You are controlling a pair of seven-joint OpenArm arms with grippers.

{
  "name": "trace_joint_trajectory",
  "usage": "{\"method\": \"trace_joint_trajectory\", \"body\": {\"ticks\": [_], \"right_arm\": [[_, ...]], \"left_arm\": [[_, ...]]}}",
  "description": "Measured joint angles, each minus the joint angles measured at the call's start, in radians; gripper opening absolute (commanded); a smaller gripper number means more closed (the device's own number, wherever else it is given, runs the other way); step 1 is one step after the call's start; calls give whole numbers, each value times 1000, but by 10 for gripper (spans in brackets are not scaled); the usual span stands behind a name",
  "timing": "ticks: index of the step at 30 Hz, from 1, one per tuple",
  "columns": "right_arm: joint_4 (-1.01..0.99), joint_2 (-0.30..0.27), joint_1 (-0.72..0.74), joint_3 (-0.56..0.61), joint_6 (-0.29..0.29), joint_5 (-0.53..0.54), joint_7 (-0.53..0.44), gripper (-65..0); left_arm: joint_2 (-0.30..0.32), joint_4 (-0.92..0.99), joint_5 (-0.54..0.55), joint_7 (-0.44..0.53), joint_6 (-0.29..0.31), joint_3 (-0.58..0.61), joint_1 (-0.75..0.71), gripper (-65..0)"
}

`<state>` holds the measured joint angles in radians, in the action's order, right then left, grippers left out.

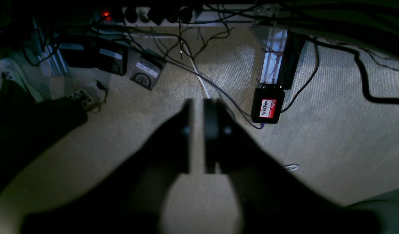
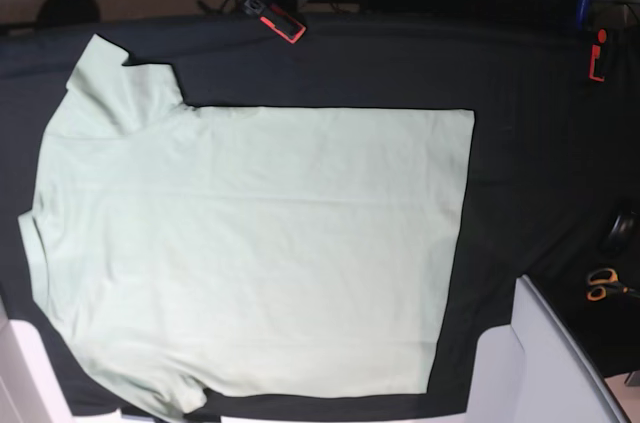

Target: Fold the T-shirt properly

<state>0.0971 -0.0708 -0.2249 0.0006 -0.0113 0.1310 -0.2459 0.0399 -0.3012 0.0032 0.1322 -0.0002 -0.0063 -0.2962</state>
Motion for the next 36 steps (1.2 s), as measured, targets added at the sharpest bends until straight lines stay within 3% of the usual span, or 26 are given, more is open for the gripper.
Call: {"method": "trace_joint_trajectory", "body": {"ticks": [2,4,6,7,10,11,13,15,19,21,23,27,31,34,36], "right_arm": [[0,-7,-1,0,0,0,-1,-260],[1,-14,-11,5,0,0,-7,-189],[1,-14,-19,6,0,1,-3,-267],[0,-13,-20,6,0,-2,-1,-338],[0,-10,-18,6,-1,-4,-1,-620],[1,-10,-16,6,0,-2,0,-650],[1,-11,-14,6,0,-3,-1,-620],[1,-12,-16,6,0,-2,0,-650],[76,-21,-79,3,-6,-2,-6,-650],[199,-35,-164,1,-2,2,5,-650],[347,-45,-268,-12,2,2,3,-650],[698,-7,-486,-146,-3,-1,22,-650],[1083,33,-648,-220,-6,-2,200,-650],[1287,25,-661,-271,-15,1,406,-650],[1414,22,-660,-328,-117,2,475,-650]], "left_arm": [[0,0,0,0,0,0,1,-334],[-1,0,2,0,0,4,1,-252],[-2,0,2,0,0,10,-1,-307],[-3,0,1,0,0,2,-1,-368],[-3,0,1,0,0,-1,0,-637],[-3,0,1,0,0,-1,0,-650],[-3,0,2,1,0,-1,-1,-650],[-3,-6,2,3,0,-1,-5,-650],[-2,-98,2,50,0,0,-71,-650],[2,-204,2,103,0,-1,-148,-650],[8,-317,3,98,0,-1,-227,-650],[31,-558,2,87,0,-3,-373,-650],[32,-813,0,95,8,-102,-491,-650],[22,-990,2,76,0,-232,-565,-650],[21,-1100,5,76,-9,-277,-600,-650]]}}
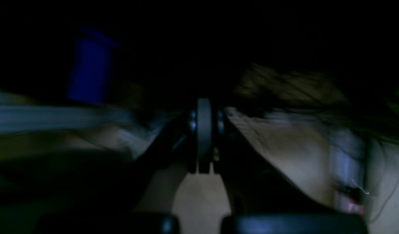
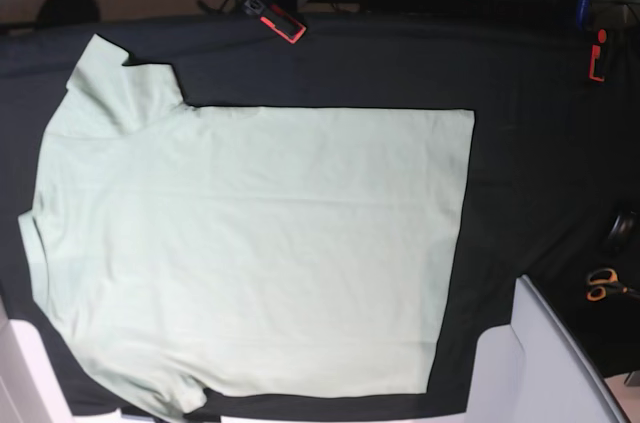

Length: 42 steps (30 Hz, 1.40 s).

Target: Fold the T-shirt properly

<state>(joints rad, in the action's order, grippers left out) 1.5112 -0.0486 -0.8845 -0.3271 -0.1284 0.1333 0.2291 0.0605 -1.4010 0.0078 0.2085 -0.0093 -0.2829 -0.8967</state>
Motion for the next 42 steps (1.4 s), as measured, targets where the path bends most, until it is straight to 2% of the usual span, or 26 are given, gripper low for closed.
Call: {"method": "trace_joint_trajectory", "body": {"ticks": [2,4,6,8,9,12,14,16,18,20,22,25,27,34,42], "right_arm": [[107,5,0,-50,-129,65,56,-650],[183,19,16,-109,-248,163,137,-650],[213,21,77,-167,-339,227,257,-650],[219,20,164,-230,-394,275,328,-650],[220,17,206,-257,-433,290,373,-650],[221,20,275,-301,-524,296,452,-649],[217,27,301,-319,-568,295,488,-647],[215,34,336,-351,-571,294,501,-646],[215,50,382,-406,-561,298,504,-631],[216,72,406,-460,-561,302,520,-541],[215,76,414,-474,-562,288,591,-431],[214,80,433,-481,-563,290,601,-266],[205,80,446,-480,-563,306,589,-210],[-30,80,516,-481,-560,292,596,-210],[-121,60,563,-513,-564,299,585,-210]], "left_arm": [[0,-92,-3,-40,10,-9,-12,-650],[-3,-178,-2,-124,15,-10,-3,-650],[-1,-280,79,-221,9,-11,8,-650],[24,-386,203,-311,13,-7,22,-650],[43,-434,277,-357,32,-4,29,-650],[121,-479,462,-525,166,-7,77,-650],[172,-465,538,-592,233,-7,119,-650],[201,-446,589,-629,275,-16,154,-650],[212,-426,596,-636,275,-18,171,-650],[211,-409,595,-640,276,-17,174,-650],[212,-400,595,-645,276,-16,178,-650],[211,-376,596,-640,276,-17,188,-650],[209,-352,595,-644,276,-16,197,-650],[209,-294,595,-641,275,-16,226,-650],[211,-292,595,-642,276,-16,226,-650]]}}
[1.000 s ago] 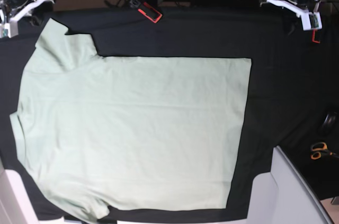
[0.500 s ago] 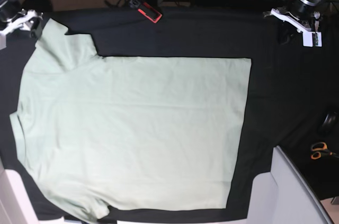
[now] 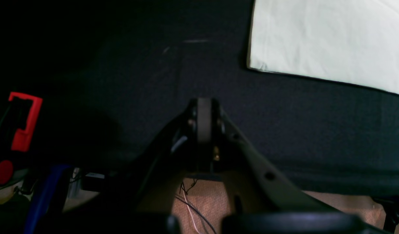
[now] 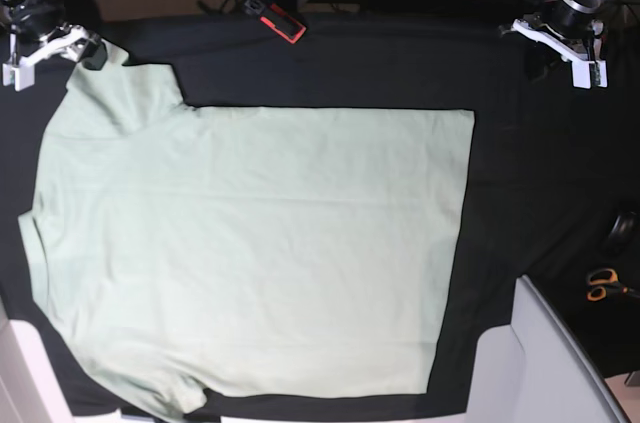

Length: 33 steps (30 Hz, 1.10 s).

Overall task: Fold the T-shirt properly
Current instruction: 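Move both grippers down to the shirt's shoulder corners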

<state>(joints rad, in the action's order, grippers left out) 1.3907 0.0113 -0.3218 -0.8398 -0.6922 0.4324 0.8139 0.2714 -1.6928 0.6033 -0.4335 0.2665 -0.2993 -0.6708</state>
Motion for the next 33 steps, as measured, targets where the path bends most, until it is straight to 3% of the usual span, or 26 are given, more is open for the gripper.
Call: {"method": "trace_joint_trajectory", "body": {"ticks": [8,17,20,25,33], "right_arm": [[-72,-36,11,-46,-8,20,-22,-210],[-91,-36,11,-46,-8,34,-37,-210],[-84,-50,-2,19,-3,33,-49,-216],[-80,-52,-3,100,4,33,-66,-308],[-82,-51,-3,116,1,34,-65,-315]], "left_arm": [[0,0,0,0,0,0,0,-650],[0,0,0,-3,0,0,-2,-650],[0,0,0,-3,0,0,-2,-650],[-2,0,0,-3,0,0,0,-650],[-3,1,0,-4,0,0,0,-650]]}}
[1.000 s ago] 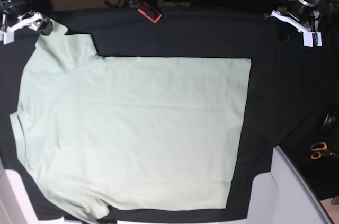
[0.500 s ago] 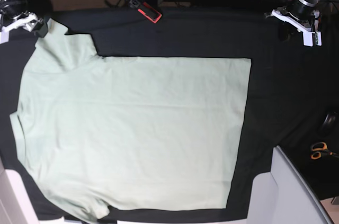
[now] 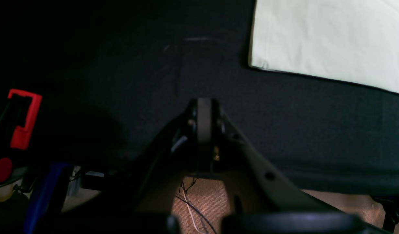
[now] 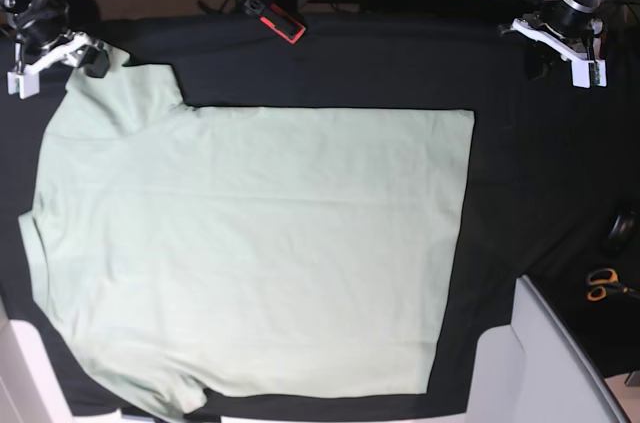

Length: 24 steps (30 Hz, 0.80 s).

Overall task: Fold the T-shirt properly
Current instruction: 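Move both grippers down to the shirt's shoulder corners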

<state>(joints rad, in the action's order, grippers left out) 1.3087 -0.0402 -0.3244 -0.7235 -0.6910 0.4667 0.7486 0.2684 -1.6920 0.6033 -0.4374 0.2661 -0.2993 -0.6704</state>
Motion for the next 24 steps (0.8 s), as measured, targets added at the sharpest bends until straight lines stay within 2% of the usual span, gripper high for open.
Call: {"method": "trace_joint_trajectory", "body": {"ticks": [1,3,6,7,8,12,14,16,24], "right_arm": [[0,0,0,0,0,0,0,-331],[-2,0,1,2,0,-2,1,-411],[-10,7,1,5,0,-1,14,-608],[-10,8,0,6,0,-1,16,-650],[-11,8,0,6,0,-2,17,-650],[-11,8,1,6,0,-2,22,-650],[-11,8,1,6,0,-1,23,-649],[-11,8,0,6,0,-2,23,-649],[-11,8,0,8,-1,-2,23,-649]], "left_arm": [[0,0,0,0,0,0,0,-650],[0,0,0,0,0,0,0,-650],[-1,6,1,1,0,1,1,-650],[-1,17,1,1,0,2,3,-638],[-1,31,1,0,0,7,12,-603],[-15,95,4,0,-1,9,48,-371],[-23,115,4,-3,0,10,55,-279],[-37,132,2,-3,0,5,68,-250],[-82,141,5,-3,1,10,158,-249]]}}
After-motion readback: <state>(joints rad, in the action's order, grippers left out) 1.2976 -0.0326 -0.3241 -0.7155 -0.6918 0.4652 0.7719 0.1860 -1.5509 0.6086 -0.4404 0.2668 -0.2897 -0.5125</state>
